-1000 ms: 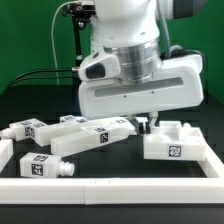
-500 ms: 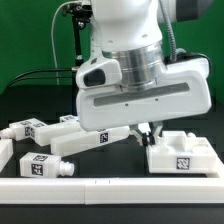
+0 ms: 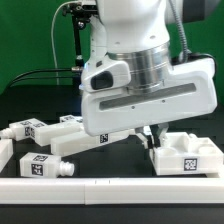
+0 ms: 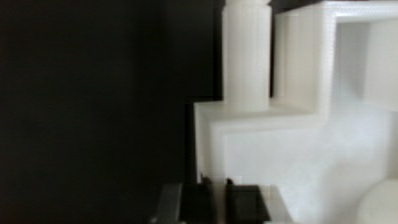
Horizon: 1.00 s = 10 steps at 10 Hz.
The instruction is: Assemble chair
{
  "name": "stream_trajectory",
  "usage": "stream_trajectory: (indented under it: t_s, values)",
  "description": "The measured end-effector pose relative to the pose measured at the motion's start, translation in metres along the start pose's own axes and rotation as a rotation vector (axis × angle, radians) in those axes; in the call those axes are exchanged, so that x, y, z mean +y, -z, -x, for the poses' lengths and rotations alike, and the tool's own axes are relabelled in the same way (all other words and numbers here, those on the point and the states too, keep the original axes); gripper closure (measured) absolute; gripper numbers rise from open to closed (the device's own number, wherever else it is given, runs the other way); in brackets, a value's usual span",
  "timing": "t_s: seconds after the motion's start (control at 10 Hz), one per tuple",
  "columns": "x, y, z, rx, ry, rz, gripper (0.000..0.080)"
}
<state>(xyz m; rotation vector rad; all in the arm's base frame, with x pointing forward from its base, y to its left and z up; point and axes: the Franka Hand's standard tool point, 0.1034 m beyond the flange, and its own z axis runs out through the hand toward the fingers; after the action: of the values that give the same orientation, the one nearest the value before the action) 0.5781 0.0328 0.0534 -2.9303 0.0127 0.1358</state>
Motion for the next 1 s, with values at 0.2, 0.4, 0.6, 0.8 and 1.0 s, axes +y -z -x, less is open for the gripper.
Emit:
stream_trajectory:
  t_s: [0.2, 0.4, 0.6, 0.8, 1.0]
  values:
    - [0.010, -0.004, -0.002, 0.003, 0.004, 0.000, 0.0775]
    - [0.007, -0.005, -0.005, 0.004, 0.007, 0.000, 0.0775]
    - [-0.004, -0.014, -0.006, -0.005, -0.009, 0.005, 0.0775]
    - [0.000, -0.029, -0.008, 0.035, -0.033, 0.055, 0.0775]
    - [-0.001, -0.029, -0.008, 0.068, -0.031, 0.066, 0.0775]
